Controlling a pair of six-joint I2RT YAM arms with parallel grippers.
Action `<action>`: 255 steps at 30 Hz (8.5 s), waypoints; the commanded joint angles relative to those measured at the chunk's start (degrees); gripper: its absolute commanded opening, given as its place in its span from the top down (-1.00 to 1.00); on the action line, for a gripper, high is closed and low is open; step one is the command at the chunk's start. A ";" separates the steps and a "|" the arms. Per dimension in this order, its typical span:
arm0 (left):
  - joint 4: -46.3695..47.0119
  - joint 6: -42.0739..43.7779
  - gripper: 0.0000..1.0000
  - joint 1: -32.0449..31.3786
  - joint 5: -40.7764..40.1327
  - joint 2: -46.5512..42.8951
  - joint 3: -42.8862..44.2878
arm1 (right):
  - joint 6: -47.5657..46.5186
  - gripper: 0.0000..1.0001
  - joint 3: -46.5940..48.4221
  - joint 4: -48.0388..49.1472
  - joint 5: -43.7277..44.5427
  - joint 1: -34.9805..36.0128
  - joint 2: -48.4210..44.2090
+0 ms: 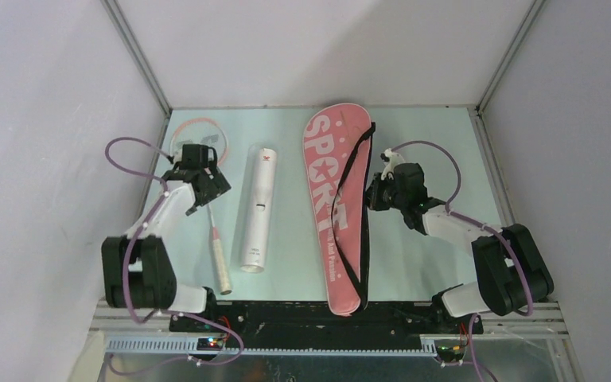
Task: Pack up the badminton gear
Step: Pick up the racket from the center of the board, then place the racket in the racket bag.
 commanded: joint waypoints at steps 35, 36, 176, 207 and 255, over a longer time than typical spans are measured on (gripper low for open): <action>5.06 19.44 0.99 10.46 22.82 27.75 9.44 | -4.26 1.00 13.34 -14.24 1.85 8.66 -15.12; 5.69 19.21 0.99 10.29 22.09 27.39 9.04 | -3.78 1.00 13.09 -14.11 1.85 8.62 -15.03; 15.43 2.18 -0.99 -50.53 33.41 -7.53 -5.64 | 25.35 1.00 7.57 -0.22 -25.05 -2.34 -3.38; 40.98 -15.10 1.00 -49.20 33.31 5.78 -6.21 | 24.33 1.00 -0.96 -3.10 -27.16 5.60 -11.06; -1.78 89.22 -0.99 -25.58 29.25 -5.91 22.71 | 4.42 1.00 9.36 -18.34 -55.58 -10.22 -11.46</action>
